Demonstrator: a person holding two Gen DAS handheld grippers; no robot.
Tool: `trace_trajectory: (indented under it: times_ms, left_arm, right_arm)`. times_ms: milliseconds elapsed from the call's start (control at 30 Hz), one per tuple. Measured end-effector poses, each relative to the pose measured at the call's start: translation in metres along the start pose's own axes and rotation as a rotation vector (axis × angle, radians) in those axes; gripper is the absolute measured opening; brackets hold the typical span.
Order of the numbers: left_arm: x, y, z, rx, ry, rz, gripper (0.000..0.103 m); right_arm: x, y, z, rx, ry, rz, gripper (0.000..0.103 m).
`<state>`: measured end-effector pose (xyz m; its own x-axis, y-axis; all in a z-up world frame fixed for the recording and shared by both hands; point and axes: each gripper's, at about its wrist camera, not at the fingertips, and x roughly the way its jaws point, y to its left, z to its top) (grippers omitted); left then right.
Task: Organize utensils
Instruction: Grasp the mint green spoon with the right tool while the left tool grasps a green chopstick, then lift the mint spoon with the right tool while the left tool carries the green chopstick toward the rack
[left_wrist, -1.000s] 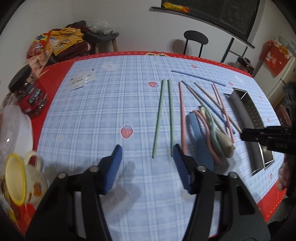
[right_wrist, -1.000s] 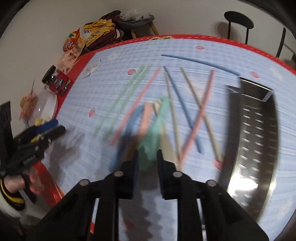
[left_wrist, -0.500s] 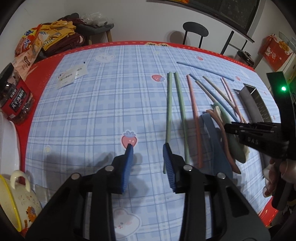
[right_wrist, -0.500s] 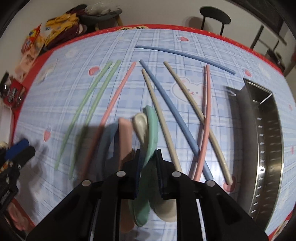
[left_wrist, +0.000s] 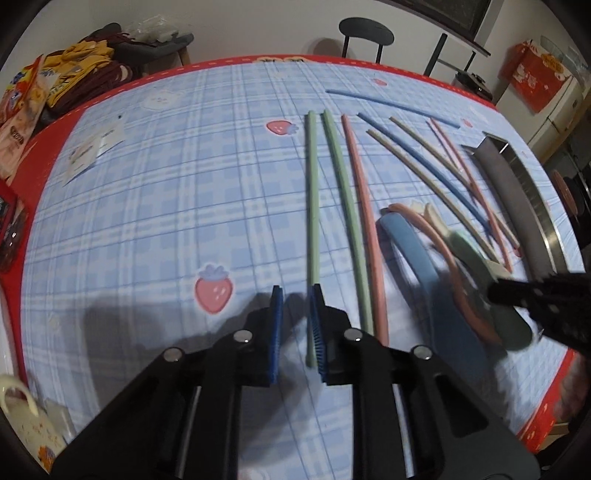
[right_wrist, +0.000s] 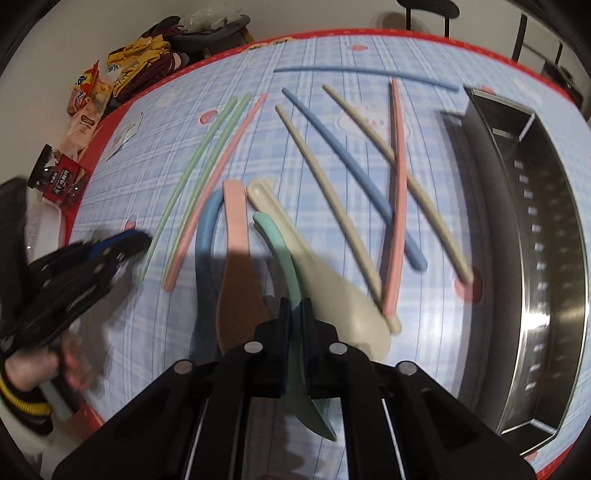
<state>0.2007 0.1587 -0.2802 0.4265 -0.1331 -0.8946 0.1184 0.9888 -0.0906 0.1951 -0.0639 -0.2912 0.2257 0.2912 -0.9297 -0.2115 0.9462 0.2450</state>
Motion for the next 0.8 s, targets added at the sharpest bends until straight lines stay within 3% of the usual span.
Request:
trace_trajectory:
  times_ms: [200, 467, 567, 667, 800]
  left_arm:
    - [0.018, -0.011, 0.026, 0.062, -0.004, 0.023, 0.019]
    - [0.034, -0.029, 0.046, 0.135, -0.048, 0.138, 0.019]
    - [0.034, -0.034, 0.043, 0.158, -0.054, 0.147, 0.01]
    - [0.028, -0.036, 0.034, 0.159, -0.042, 0.154, 0.01]
    - [0.014, -0.033, 0.009, 0.129, 0.001, 0.095, 0.01]
  right_arm:
    - [-0.001, -0.009, -0.014, 0.035, 0.017, 0.028, 0.007]
    - [0.0, -0.02, -0.025, 0.068, 0.047, 0.108, 0.009]
    - [-0.001, -0.024, -0.03, 0.07, 0.046, 0.126, 0.01]
    - [-0.003, -0.023, -0.032, 0.06, 0.041, 0.113, 0.009]
    - [-0.003, -0.021, -0.031, 0.041, 0.054, 0.108, 0.008]
